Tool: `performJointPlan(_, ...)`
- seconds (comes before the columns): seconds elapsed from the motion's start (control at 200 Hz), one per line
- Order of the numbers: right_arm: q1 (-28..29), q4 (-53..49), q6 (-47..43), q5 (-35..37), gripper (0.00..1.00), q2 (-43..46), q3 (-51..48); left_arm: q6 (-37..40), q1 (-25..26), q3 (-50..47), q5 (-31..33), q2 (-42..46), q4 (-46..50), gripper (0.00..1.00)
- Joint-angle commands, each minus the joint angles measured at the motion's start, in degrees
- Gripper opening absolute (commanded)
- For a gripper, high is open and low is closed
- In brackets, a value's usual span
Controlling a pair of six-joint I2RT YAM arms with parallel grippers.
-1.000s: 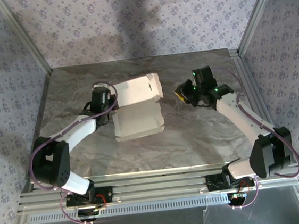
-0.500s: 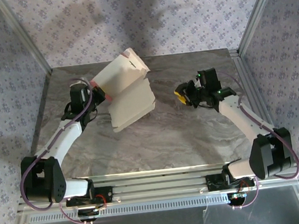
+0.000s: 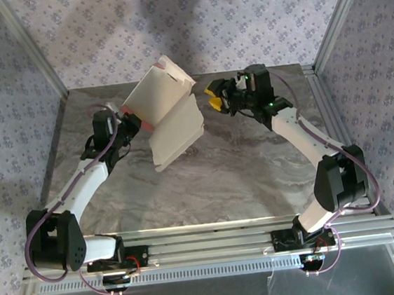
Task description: Fold the paper box
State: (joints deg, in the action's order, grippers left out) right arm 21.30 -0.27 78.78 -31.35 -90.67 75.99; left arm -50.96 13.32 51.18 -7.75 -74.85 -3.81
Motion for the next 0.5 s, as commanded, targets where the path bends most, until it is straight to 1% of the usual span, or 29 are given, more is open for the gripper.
performJointPlan(0.0,1.9,2.8,2.7,-0.3,0.46,-2.3,4.2,-1.5,1.0,0.1,0.0,2.0,-0.7,0.0)
performJointPlan(0.12,3.5,1.8,2.5,0.2,0.45,-3.7,6.3,-1.6,1.5,0.2,0.8,2.2,-0.3,0.0)
performJointPlan(0.34,4.7,2.3,2.7,0.9,0.44,-4.4,5.9,-1.9,2.3,0.7,1.2,1.9,0.3,0.0)
performJointPlan(0.495,4.9,3.8,2.4,2.6,0.45,-2.2,3.5,-1.7,2.6,1.7,2.3,2.0,2.3,0.0)
